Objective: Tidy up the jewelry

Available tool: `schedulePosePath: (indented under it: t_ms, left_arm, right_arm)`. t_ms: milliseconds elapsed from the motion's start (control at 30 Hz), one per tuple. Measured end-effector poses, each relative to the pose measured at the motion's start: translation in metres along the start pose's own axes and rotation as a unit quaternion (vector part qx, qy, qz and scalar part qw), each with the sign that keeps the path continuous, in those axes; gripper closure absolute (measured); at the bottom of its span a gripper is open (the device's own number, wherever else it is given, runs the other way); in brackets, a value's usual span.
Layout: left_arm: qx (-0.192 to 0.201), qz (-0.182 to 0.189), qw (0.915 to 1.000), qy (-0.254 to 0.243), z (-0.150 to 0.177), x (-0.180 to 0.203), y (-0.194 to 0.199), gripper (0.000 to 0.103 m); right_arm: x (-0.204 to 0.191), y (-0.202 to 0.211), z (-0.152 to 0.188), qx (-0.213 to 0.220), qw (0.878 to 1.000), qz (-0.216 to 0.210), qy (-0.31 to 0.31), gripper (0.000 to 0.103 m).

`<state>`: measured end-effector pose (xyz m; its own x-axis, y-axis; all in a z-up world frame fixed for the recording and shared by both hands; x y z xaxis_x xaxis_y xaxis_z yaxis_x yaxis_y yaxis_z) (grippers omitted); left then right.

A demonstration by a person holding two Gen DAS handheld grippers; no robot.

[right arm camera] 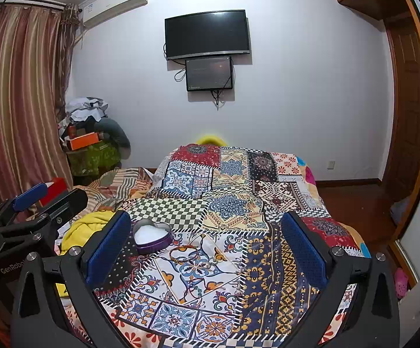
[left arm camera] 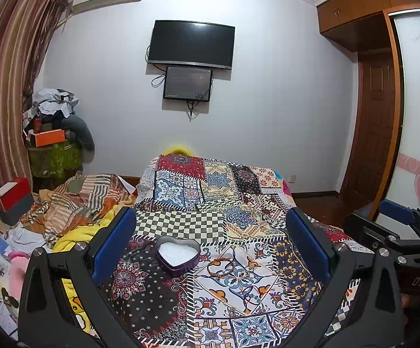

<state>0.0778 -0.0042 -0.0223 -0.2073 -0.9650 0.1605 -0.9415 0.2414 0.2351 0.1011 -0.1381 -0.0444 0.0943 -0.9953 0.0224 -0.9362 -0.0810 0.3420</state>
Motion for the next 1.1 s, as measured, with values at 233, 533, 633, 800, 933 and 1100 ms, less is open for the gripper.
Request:
schedulePosePath:
  t_ms: [233,533,633,800,933,1100]
  left_arm:
    - [-0.001,0.0,1.0,-0.001,-0.0002,0.0,-0.0002,0.0]
    - [-0.002,0.002,1.0,-0.002,0.0015,0.0012,0.0005,0.0]
    - [-0.003,0.002,1.0,-0.002,0.0013,0.0012,0.0006,0.0]
    - [-0.002,0.002,1.0,-0.002,0.0014,0.0014,0.0006,0.0]
    - [-0.002,0.002,1.0,-0.002,0.0013,0.0015,0.0005,0.0]
    - [-0.002,0.002,1.0,-0.002,0.0005,0.0019,0.0011,0.0]
  right_arm:
    - [0.0002,0.0,-0.0001,-0.001,1.0,0.0,0.0,0.0]
    - [0.0011,-0.0008,-0.0003,-0.001,1.0,0.0,-0.001,0.0]
    - [0.001,-0.0009,-0.0003,-0.001,1.0,0.0,-0.001,0.0]
    - [0.0017,0.0008,-0.0009,0.0,1.0,0.001,0.0,0.0]
    - [0.003,0.0001,-0.0005,0.001,1.0,0.004,0.001,0.0]
    - [0.0027,-0.0004,0.0005,0.0,1.0,0.004,0.001,0.0]
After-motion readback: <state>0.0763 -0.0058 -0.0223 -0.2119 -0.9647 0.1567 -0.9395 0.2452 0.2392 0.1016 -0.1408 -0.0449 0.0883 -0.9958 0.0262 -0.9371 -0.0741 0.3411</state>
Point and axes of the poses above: each gripper's, at about its wrist camera, not at the fingertips, and y roughly against the way its jaws point, x to its right, z to its underside, the point moved 8 cm from there along -y, roughly the way its jaws point, and after that the axes turned 14 degrees about z, right-handed, at the moved point
